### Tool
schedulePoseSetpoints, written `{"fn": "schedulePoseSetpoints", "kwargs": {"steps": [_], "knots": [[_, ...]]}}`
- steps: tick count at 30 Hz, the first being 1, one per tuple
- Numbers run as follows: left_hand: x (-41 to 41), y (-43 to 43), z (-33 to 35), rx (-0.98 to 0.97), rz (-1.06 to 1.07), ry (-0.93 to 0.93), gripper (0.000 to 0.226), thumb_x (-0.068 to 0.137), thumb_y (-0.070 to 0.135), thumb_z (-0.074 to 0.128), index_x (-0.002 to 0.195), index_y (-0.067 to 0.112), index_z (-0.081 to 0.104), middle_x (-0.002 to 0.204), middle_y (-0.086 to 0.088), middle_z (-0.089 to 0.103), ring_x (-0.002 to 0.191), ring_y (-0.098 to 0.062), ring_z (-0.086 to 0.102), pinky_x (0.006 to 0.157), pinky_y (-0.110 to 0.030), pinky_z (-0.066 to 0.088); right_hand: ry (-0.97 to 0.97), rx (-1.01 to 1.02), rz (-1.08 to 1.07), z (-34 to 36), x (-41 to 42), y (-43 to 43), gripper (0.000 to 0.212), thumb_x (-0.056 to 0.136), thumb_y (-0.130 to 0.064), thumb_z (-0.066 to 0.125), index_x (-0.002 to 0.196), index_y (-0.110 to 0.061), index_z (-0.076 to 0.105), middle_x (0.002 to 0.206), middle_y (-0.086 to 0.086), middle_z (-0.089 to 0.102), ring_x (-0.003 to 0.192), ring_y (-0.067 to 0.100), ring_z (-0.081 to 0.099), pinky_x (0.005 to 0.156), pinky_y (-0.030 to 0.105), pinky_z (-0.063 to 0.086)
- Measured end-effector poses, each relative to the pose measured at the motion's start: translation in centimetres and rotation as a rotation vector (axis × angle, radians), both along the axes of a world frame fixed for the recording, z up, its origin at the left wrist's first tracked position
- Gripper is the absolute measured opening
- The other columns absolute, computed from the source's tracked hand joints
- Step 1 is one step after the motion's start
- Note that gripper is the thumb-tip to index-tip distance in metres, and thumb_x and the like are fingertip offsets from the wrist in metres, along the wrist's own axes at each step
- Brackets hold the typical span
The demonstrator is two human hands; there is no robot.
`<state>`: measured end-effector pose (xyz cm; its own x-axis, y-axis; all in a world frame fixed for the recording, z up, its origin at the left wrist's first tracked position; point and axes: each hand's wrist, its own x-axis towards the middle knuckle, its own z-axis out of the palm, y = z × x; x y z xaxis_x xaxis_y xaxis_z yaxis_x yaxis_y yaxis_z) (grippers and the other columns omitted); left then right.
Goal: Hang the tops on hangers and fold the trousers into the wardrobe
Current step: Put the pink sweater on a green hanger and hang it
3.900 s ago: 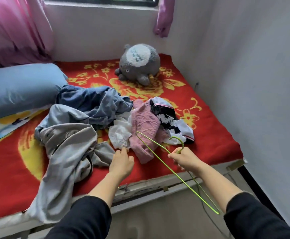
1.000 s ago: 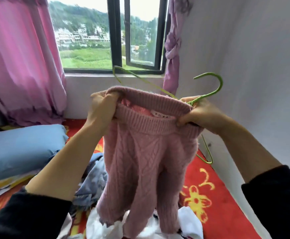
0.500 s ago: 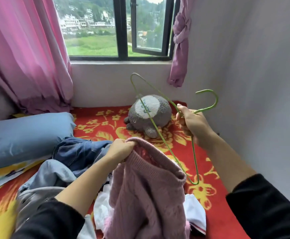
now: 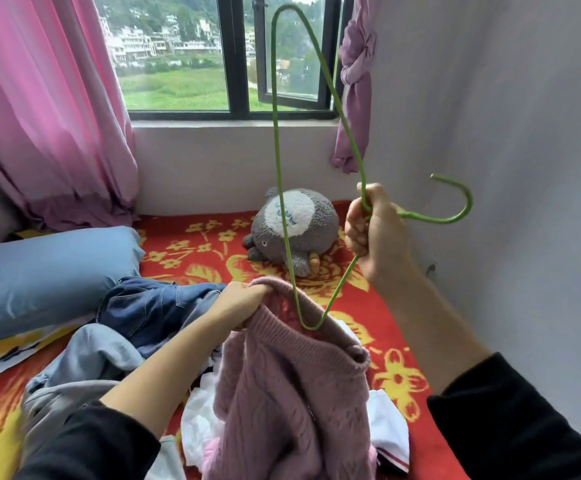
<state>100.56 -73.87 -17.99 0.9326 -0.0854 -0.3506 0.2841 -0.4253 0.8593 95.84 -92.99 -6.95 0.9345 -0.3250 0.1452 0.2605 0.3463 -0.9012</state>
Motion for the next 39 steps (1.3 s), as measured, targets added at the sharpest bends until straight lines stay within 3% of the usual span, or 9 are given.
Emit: {"fn": "schedulePoseSetpoints", "kwargs": {"steps": [6, 12, 14, 17, 26, 29, 33, 36, 39], "knots": [[-0.1, 1.9, 0.7, -0.027, 0.047, -0.013, 0.025, 0.09, 0.033, 0.055, 0.074, 0.014, 0.057, 0.05, 0.004, 0.043, 0.039, -0.01, 0.043, 0.037, -0.015, 0.033, 0.234, -0.35, -0.098, -9.5, -0.1, 1.4, 0.053, 0.09, -0.023, 0.058, 0.038, -0.017, 0.051, 0.041, 0.002, 0.038, 0.037, 0.011, 0.03, 0.043, 0.024, 0.024], [-0.1, 4.3, 0.8, -0.095, 0.133, -0.006, 0.019, 0.09, 0.027, 0.051, 0.076, 0.017, 0.058, 0.067, -0.003, 0.047, 0.035, -0.012, 0.045, 0.035, -0.015, 0.037, 0.497, -0.739, -0.095, -12.8, -0.4, -0.4, 0.048, 0.085, -0.028, 0.065, 0.04, -0.019, 0.051, 0.039, -0.01, 0.043, 0.052, 0.015, 0.049, 0.075, 0.041, 0.036], [0.0, 4.7, 0.8, -0.145, 0.182, -0.022, 0.018, 0.089, 0.025, 0.052, 0.075, 0.018, 0.061, 0.068, -0.004, 0.05, 0.032, -0.012, 0.048, 0.034, -0.015, 0.036, 0.542, -0.85, -0.145, -12.8, -0.3, -0.9, 0.037, 0.082, -0.033, 0.064, 0.051, -0.015, 0.058, 0.055, -0.007, 0.057, 0.072, 0.021, 0.062, 0.085, 0.039, 0.034], [0.5, 5.6, 1.2, -0.167, 0.262, -0.062, 0.015, 0.086, 0.025, 0.057, 0.074, 0.018, 0.064, 0.062, -0.003, 0.053, 0.031, -0.012, 0.051, 0.033, -0.015, 0.036, 0.574, -0.974, -0.224, -12.8, -0.5, -1.5, 0.023, 0.08, -0.035, 0.065, 0.07, -0.014, 0.067, 0.09, -0.009, 0.062, 0.095, 0.015, 0.054, 0.08, 0.031, 0.02], [0.8, 8.6, 1.7, -0.065, 0.33, -0.162, 0.024, 0.082, 0.017, 0.061, 0.058, 0.015, 0.057, 0.054, -0.002, 0.049, 0.035, -0.016, 0.054, 0.044, -0.023, 0.038, 0.434, -1.255, -0.266, -11.8, -0.1, -1.5, 0.017, 0.073, -0.031, 0.067, 0.063, -0.021, 0.057, 0.087, -0.015, 0.056, 0.101, 0.01, 0.045, 0.086, 0.031, 0.02], [0.1, 9.5, 2.0, 0.11, 0.21, -0.327, 0.035, 0.082, 0.021, 0.058, 0.048, 0.016, 0.049, 0.042, 0.005, 0.045, 0.041, -0.022, 0.055, 0.052, -0.033, 0.043, 0.392, -1.333, -0.265, -11.3, -0.4, -0.2, 0.014, 0.071, -0.028, 0.067, 0.065, -0.021, 0.058, 0.081, -0.017, 0.047, 0.098, 0.006, 0.034, 0.097, 0.035, 0.022], [-1.3, 9.0, 4.3, 0.345, 0.045, -0.538, 0.039, 0.072, 0.039, 0.044, 0.044, 0.012, 0.045, 0.047, -0.001, 0.049, 0.056, -0.025, 0.051, 0.055, -0.035, 0.037, 0.235, -1.51, -0.265, -9.0, 0.0, 3.8, 0.015, 0.074, -0.029, 0.065, 0.067, -0.025, 0.053, 0.082, -0.012, 0.051, 0.104, 0.01, 0.038, 0.09, 0.032, 0.012], [-2.2, 7.9, 6.0, 0.269, 0.043, -0.575, 0.038, 0.07, 0.039, 0.044, 0.046, 0.01, 0.051, 0.048, -0.002, 0.048, 0.056, -0.023, 0.046, 0.056, -0.033, 0.036, 0.109, -1.604, -0.242, -7.4, 0.3, 7.5, 0.012, 0.08, -0.031, 0.062, 0.078, -0.019, 0.061, 0.084, -0.007, 0.054, 0.107, 0.015, 0.041, 0.094, 0.038, 0.011], [-3.3, 8.3, 6.6, 0.28, -0.059, -0.57, 0.038, 0.068, 0.041, 0.049, 0.048, 0.01, 0.057, 0.05, -0.002, 0.056, 0.059, -0.024, 0.053, 0.059, -0.032, 0.045, 0.165, -1.695, -0.146, -6.7, 0.0, 8.8, 0.015, 0.083, -0.032, 0.058, 0.081, -0.017, 0.063, 0.088, -0.001, 0.057, 0.109, 0.018, 0.044, 0.095, 0.04, 0.013]]}}
